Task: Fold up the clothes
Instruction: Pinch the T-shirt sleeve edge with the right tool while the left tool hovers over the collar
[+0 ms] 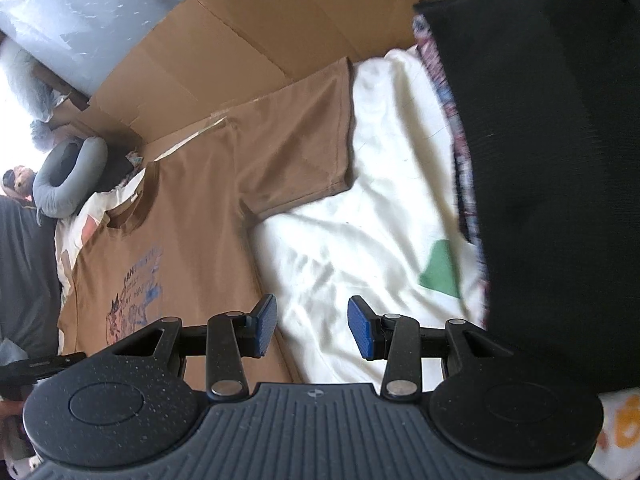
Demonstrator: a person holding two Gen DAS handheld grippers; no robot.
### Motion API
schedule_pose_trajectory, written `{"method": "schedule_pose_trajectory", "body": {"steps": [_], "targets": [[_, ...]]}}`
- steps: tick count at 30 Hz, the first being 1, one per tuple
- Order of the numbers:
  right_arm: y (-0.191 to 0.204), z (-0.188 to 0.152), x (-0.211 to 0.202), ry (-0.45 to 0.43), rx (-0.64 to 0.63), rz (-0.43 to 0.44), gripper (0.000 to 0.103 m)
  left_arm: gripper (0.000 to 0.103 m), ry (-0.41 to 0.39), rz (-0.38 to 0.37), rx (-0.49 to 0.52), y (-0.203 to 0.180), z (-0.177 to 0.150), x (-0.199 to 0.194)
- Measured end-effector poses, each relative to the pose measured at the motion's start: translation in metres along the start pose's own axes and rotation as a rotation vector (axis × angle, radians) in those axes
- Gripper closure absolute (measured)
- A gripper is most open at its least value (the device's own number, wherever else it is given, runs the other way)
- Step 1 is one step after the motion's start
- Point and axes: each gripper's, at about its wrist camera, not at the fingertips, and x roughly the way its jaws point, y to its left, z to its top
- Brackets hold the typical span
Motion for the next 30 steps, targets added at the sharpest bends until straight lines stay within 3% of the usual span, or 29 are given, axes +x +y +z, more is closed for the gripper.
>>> {"method": "schedule_pose_trajectory", "body": {"steps": [5, 9, 16, 20, 22, 23, 30], "targets": [[-0.001, 0.015, 0.048, 0.029, 0.043, 0.043, 0.057, 0.068, -0.024, -0.041, 0.075, -0.026, 0.027, 0.036], [-0.003, 0.034, 0.076, -0.005, 0.133, 0.097, 0.057, 0.068, -0.044, -0.064, 0.100, -0.042, 0.052, 0.060], [-0.020, 0.058, 0.107, -0.057, 0.335, 0.055, 0.057, 0.068, -0.013, -0.068, 0.131, -0.053, 0.076, 0.081], [-0.028, 0.065, 0.113, -0.079, 0.434, 0.072, 0.058, 0.068, 0.005, -0.055, 0.104, -0.043, 0.088, 0.081], [-0.030, 0.067, 0.114, -0.092, 0.473, 0.073, 0.077, 0.068, 0.006, -0.047, 0.071, -0.035, 0.093, 0.080], [-0.032, 0.068, 0.115, -0.096, 0.500, 0.069, 0.098, 0.069, 0.006, -0.041, 0.065, -0.032, 0.095, 0.079], [-0.024, 0.090, 0.099, -0.144, 0.429, 0.037, 0.100, 0.069, -0.015, 0.005, 0.096, -0.019, 0.103, 0.076]]}}
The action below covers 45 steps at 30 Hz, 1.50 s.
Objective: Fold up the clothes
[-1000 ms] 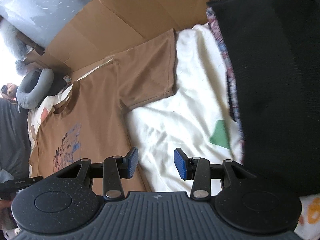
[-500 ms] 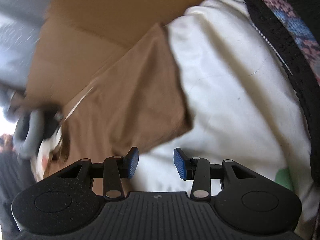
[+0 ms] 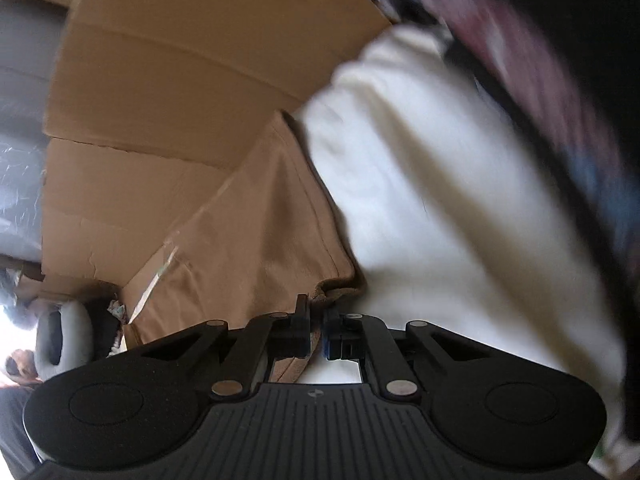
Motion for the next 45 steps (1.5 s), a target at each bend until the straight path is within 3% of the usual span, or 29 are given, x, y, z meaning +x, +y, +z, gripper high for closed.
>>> {"method": "schedule_pose_trajectory", "body": {"steps": [6, 17, 20, 23, 26, 27, 28, 34, 40, 45], "targets": [[0.012, 0.011, -0.007, -0.009, -0.104, -0.033, 0.100, 0.071, 0.047, 0.027, -0.047, 0.010, -0.006, 0.009], [0.032, 0.024, 0.001, -0.050, -0.160, -0.025, 0.100, 0.072, 0.061, 0.039, -0.021, 0.013, 0.000, 0.023], [0.027, 0.017, 0.011, -0.021, -0.207, -0.107, 0.099, 0.072, 0.061, 0.038, -0.020, 0.013, 0.003, 0.023], [0.013, 0.010, 0.022, 0.029, -0.193, -0.154, 0.092, 0.073, 0.061, 0.031, -0.027, 0.015, 0.005, 0.022], [0.012, 0.009, 0.018, 0.012, -0.205, -0.169, 0.076, 0.075, 0.053, 0.017, -0.034, 0.018, 0.006, 0.017], [0.014, 0.010, 0.015, 0.002, -0.215, -0.176, 0.065, 0.075, 0.045, 0.014, -0.040, 0.019, 0.007, 0.014], [0.016, 0.011, 0.012, -0.010, -0.227, -0.184, 0.063, 0.075, 0.036, 0.011, -0.047, 0.020, 0.008, 0.010], [0.034, 0.035, 0.010, -0.049, -0.328, -0.173, 0.063, 0.075, -0.028, -0.015, -0.077, 0.033, 0.006, -0.018], [0.059, 0.053, 0.045, -0.052, -0.516, -0.193, 0.063, 0.075, -0.054, 0.022, -0.095, 0.051, 0.001, -0.036], [0.064, 0.072, 0.064, -0.089, -0.547, -0.224, 0.063, 0.075, -0.063, 0.068, -0.124, 0.073, -0.009, -0.047]]}}
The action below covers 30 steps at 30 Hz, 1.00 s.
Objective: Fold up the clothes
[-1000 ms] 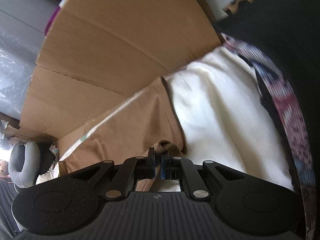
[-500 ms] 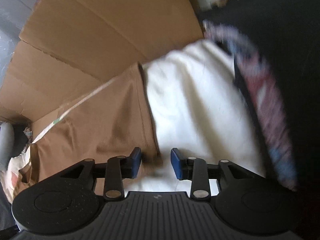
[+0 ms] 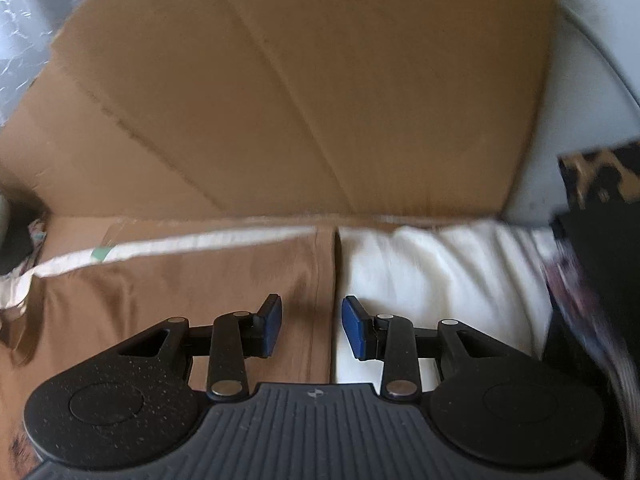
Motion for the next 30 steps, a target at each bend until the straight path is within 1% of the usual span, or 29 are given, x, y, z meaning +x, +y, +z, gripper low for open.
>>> {"method": "schedule_pose_trajectory", "body": {"steps": [7, 8, 9, 10, 11, 12, 15, 20, 22, 23, 25, 27, 29, 30], "targets": [[0.002, 0.013, 0.018, 0.006, -0.022, -0.009, 0.063, 0.075, 0.005, 0.064, -0.049, 0.035, -0.012, -0.011], [0.002, 0.013, 0.019, 0.008, -0.028, -0.011, 0.066, 0.075, 0.006, 0.072, -0.057, 0.039, -0.013, -0.013], [0.003, 0.013, 0.020, 0.011, -0.044, -0.018, 0.086, 0.075, 0.008, 0.081, -0.064, 0.044, -0.015, -0.015], [0.004, 0.014, 0.019, 0.015, -0.066, -0.029, 0.096, 0.075, 0.008, 0.088, -0.068, 0.049, -0.015, -0.017], [0.006, 0.014, 0.019, 0.019, -0.094, -0.036, 0.102, 0.075, 0.008, 0.095, -0.073, 0.053, -0.016, -0.019], [0.008, 0.016, 0.018, 0.022, -0.117, -0.039, 0.102, 0.075, 0.009, 0.102, -0.075, 0.058, -0.016, -0.021], [0.013, 0.024, 0.013, 0.010, -0.165, -0.052, 0.103, 0.075, 0.003, 0.124, -0.083, 0.071, -0.014, -0.026], [0.013, 0.035, 0.009, -0.008, -0.194, -0.082, 0.103, 0.075, -0.007, 0.159, -0.114, 0.093, -0.011, -0.030], [0.015, 0.035, 0.012, -0.009, -0.211, -0.099, 0.102, 0.075, -0.004, 0.171, -0.117, 0.099, -0.011, -0.031], [0.015, 0.034, 0.013, -0.010, -0.210, -0.100, 0.102, 0.075, -0.002, 0.178, -0.119, 0.102, -0.011, -0.031], [0.010, 0.033, 0.013, -0.003, -0.165, -0.100, 0.099, 0.075, -0.002, 0.188, -0.121, 0.107, -0.011, -0.033], [0.007, 0.030, 0.005, -0.018, -0.140, -0.110, 0.081, 0.075, -0.010, 0.197, -0.126, 0.115, -0.010, -0.036], [0.005, 0.027, -0.006, -0.039, -0.121, -0.123, 0.077, 0.074, -0.026, 0.208, -0.132, 0.123, -0.008, -0.042], [0.005, 0.024, -0.011, -0.046, -0.127, -0.115, 0.077, 0.074, -0.034, 0.212, -0.138, 0.128, -0.007, -0.045]]}}
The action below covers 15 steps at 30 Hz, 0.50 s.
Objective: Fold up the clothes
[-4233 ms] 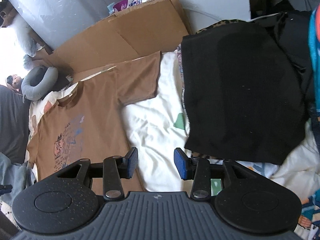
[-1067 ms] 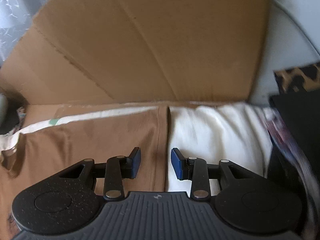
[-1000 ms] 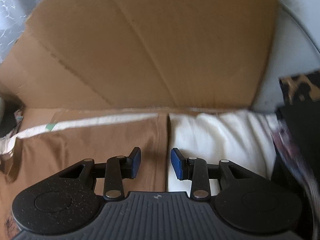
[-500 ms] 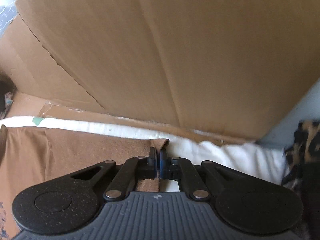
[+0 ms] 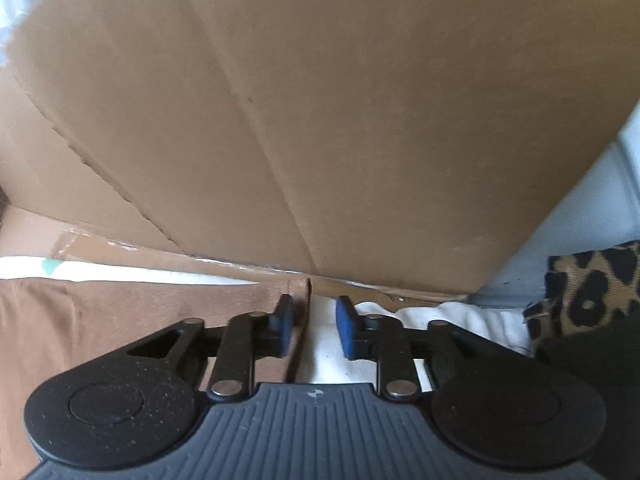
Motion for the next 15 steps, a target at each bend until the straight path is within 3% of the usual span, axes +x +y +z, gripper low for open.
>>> {"method": "schedule_pose_trajectory", "body": {"steps": [7, 11, 15], "targets": [[0.020, -0.035, -0.039, -0.017, -0.118, 0.132, 0.077, 0.074, -0.028, 0.057, -0.044, 0.032, 0.013, -0.005], [0.033, -0.064, -0.039, 0.051, -0.170, 0.189, 0.077, 0.072, 0.009, 0.104, -0.068, 0.049, 0.010, 0.005], [0.033, -0.086, -0.029, 0.122, -0.206, 0.173, 0.076, 0.072, 0.055, 0.133, -0.142, 0.067, -0.005, 0.016]]}}
